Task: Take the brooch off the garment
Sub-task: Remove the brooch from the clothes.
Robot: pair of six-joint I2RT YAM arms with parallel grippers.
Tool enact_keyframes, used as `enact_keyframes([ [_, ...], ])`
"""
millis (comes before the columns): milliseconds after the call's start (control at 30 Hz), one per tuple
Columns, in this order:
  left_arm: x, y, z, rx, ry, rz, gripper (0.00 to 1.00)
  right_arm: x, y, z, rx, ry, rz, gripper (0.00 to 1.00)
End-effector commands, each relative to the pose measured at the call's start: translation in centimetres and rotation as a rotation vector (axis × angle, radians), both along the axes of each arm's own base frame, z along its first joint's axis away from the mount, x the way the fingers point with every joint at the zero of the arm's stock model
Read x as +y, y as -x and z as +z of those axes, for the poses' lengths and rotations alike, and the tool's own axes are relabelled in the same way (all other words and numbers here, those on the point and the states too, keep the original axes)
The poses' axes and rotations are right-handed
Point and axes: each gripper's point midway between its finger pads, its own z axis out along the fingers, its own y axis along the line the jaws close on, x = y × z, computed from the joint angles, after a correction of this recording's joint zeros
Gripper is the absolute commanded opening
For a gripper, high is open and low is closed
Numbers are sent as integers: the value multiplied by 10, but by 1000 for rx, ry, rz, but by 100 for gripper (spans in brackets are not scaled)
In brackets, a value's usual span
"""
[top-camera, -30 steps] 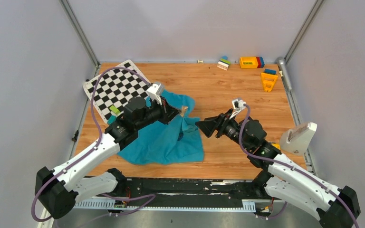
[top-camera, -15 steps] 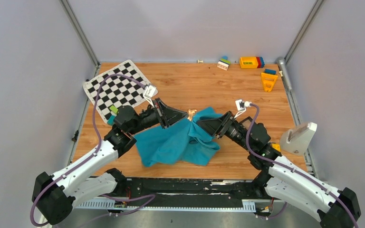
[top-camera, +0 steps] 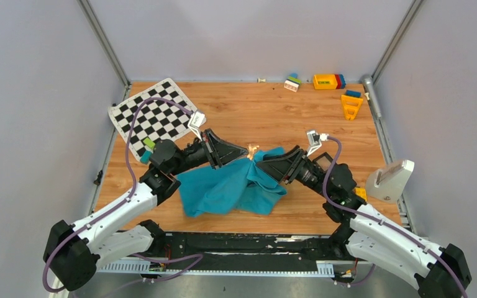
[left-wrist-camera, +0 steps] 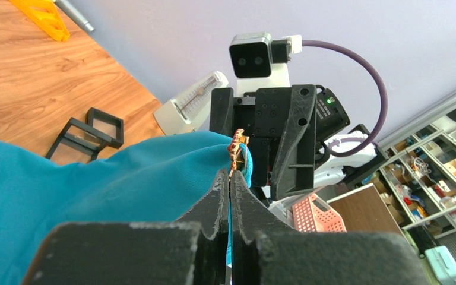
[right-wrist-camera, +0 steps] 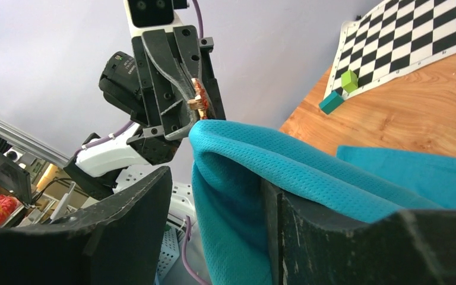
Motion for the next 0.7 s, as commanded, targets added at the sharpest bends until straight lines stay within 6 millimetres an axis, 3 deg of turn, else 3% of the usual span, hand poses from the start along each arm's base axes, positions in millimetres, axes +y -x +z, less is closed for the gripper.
enact_keyframes([
  [0,0,8,16,-55,57,-36,0,4,3,25,-42,-37,36,56],
  [267,0,10,13,-71,48,-41,0,6,3,31,-38,-60,47,54],
  [500,0,15,10,-103,56,-62,0,9,1,28,-1,-61,54,43],
  [667,-2,21,9,-153,43,-81,0,9,2,29,18,-73,63,41],
])
